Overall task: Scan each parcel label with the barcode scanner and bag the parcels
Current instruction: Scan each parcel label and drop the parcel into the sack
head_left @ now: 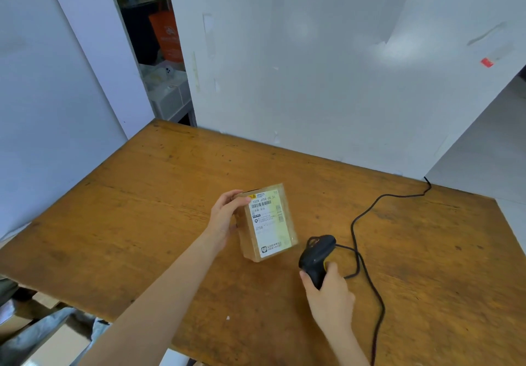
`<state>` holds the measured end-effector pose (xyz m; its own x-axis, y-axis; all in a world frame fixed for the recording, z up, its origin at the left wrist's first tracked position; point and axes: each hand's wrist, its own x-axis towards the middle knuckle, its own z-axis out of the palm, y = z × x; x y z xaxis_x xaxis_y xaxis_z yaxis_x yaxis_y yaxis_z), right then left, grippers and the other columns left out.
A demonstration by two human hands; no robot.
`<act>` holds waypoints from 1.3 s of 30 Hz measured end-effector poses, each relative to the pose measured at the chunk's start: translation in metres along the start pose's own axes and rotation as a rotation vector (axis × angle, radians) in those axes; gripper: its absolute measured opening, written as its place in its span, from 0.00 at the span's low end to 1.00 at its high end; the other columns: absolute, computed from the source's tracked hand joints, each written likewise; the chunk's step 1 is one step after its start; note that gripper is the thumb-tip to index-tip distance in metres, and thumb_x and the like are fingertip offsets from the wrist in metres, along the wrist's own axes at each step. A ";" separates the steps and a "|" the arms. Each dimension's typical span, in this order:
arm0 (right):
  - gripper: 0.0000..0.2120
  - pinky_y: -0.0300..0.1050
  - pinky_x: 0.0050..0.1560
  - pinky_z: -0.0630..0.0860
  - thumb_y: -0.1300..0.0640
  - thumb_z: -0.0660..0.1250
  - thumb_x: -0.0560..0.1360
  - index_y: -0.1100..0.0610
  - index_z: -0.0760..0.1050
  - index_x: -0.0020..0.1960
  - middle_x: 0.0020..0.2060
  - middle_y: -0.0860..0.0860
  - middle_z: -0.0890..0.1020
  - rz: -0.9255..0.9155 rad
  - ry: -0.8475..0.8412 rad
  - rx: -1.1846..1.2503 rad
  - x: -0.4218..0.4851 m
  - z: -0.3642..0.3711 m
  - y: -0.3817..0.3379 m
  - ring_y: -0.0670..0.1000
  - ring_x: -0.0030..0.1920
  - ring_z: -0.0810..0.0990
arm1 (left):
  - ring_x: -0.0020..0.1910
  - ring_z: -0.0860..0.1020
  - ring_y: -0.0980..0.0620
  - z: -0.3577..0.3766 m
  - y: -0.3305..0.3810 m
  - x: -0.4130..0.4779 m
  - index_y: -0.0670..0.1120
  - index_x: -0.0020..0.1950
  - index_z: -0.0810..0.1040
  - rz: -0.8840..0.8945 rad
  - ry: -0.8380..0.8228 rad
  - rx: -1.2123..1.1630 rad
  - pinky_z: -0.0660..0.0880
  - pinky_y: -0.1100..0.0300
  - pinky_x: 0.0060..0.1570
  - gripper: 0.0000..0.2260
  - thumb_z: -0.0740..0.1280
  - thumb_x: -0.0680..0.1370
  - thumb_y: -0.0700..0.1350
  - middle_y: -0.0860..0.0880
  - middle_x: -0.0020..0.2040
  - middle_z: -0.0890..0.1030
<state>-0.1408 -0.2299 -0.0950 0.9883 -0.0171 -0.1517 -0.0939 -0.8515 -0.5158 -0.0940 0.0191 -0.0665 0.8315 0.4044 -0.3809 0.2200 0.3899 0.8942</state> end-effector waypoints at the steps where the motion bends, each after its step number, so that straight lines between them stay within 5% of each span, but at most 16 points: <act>1: 0.18 0.52 0.53 0.73 0.38 0.63 0.75 0.50 0.66 0.52 0.43 0.45 0.78 0.008 0.004 -0.096 0.004 0.006 0.005 0.52 0.50 0.78 | 0.52 0.75 0.48 -0.005 0.000 0.000 0.55 0.52 0.81 -0.001 0.023 -0.003 0.70 0.50 0.44 0.18 0.76 0.63 0.51 0.46 0.55 0.80; 9: 0.29 0.48 0.55 0.67 0.34 0.61 0.73 0.52 0.68 0.65 0.56 0.47 0.76 -0.009 0.067 -0.393 0.014 0.030 0.018 0.51 0.60 0.73 | 0.54 0.75 0.46 -0.020 -0.001 -0.003 0.54 0.51 0.80 -0.027 0.098 -0.040 0.71 0.48 0.47 0.18 0.76 0.62 0.52 0.42 0.60 0.80; 15: 0.35 0.57 0.53 0.70 0.41 0.74 0.68 0.59 0.70 0.67 0.58 0.58 0.74 -0.077 0.142 -0.240 -0.002 0.018 -0.002 0.61 0.57 0.72 | 0.53 0.74 0.47 -0.015 0.001 -0.004 0.54 0.49 0.81 -0.061 0.098 -0.075 0.70 0.49 0.45 0.18 0.77 0.61 0.52 0.46 0.54 0.80; 20: 0.33 0.50 0.71 0.65 0.39 0.59 0.77 0.49 0.53 0.77 0.73 0.48 0.62 -0.084 -0.200 0.457 -0.018 0.017 -0.054 0.49 0.71 0.64 | 0.56 0.74 0.45 -0.017 0.002 -0.010 0.53 0.49 0.79 -0.092 0.187 -0.203 0.75 0.44 0.49 0.14 0.75 0.65 0.50 0.47 0.57 0.78; 23: 0.34 0.53 0.74 0.61 0.42 0.59 0.78 0.49 0.49 0.78 0.76 0.46 0.60 -0.111 -0.261 0.623 -0.019 0.021 -0.088 0.48 0.74 0.62 | 0.58 0.74 0.46 -0.026 0.003 -0.024 0.54 0.54 0.78 -0.124 0.172 -0.252 0.77 0.42 0.51 0.23 0.74 0.60 0.53 0.48 0.57 0.76; 26: 0.31 0.53 0.73 0.63 0.45 0.59 0.79 0.47 0.52 0.78 0.73 0.45 0.67 -0.160 -0.273 0.680 -0.022 0.030 -0.115 0.47 0.72 0.66 | 0.57 0.73 0.47 -0.055 0.006 -0.042 0.53 0.62 0.75 -0.135 0.128 -0.293 0.80 0.46 0.45 0.28 0.73 0.61 0.51 0.48 0.58 0.74; 31: 0.28 0.54 0.72 0.64 0.46 0.58 0.80 0.50 0.55 0.77 0.73 0.47 0.67 -0.213 -0.378 0.637 -0.039 0.058 -0.165 0.50 0.72 0.66 | 0.56 0.73 0.51 -0.140 0.021 -0.071 0.57 0.58 0.75 -0.133 0.155 -0.303 0.79 0.48 0.47 0.23 0.72 0.64 0.47 0.50 0.59 0.74; 36: 0.26 0.51 0.69 0.68 0.48 0.60 0.80 0.50 0.59 0.76 0.70 0.48 0.72 -0.386 -0.522 0.588 -0.086 0.097 -0.238 0.49 0.68 0.71 | 0.54 0.78 0.51 -0.244 0.026 -0.111 0.55 0.59 0.75 -0.060 0.386 -0.313 0.78 0.48 0.55 0.15 0.70 0.74 0.44 0.50 0.55 0.78; 39: 0.27 0.55 0.70 0.68 0.48 0.60 0.80 0.52 0.58 0.76 0.70 0.50 0.71 -0.456 -0.636 0.528 -0.129 0.127 -0.284 0.52 0.69 0.70 | 0.51 0.79 0.50 -0.311 0.030 -0.148 0.54 0.54 0.76 -0.035 0.503 -0.279 0.78 0.55 0.47 0.09 0.69 0.76 0.45 0.49 0.53 0.80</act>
<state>-0.2570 0.0809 -0.0360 0.7063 0.6813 -0.1922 0.0897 -0.3555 -0.9304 -0.3689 0.2289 -0.0567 0.4666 0.7040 -0.5354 0.0433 0.5864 0.8089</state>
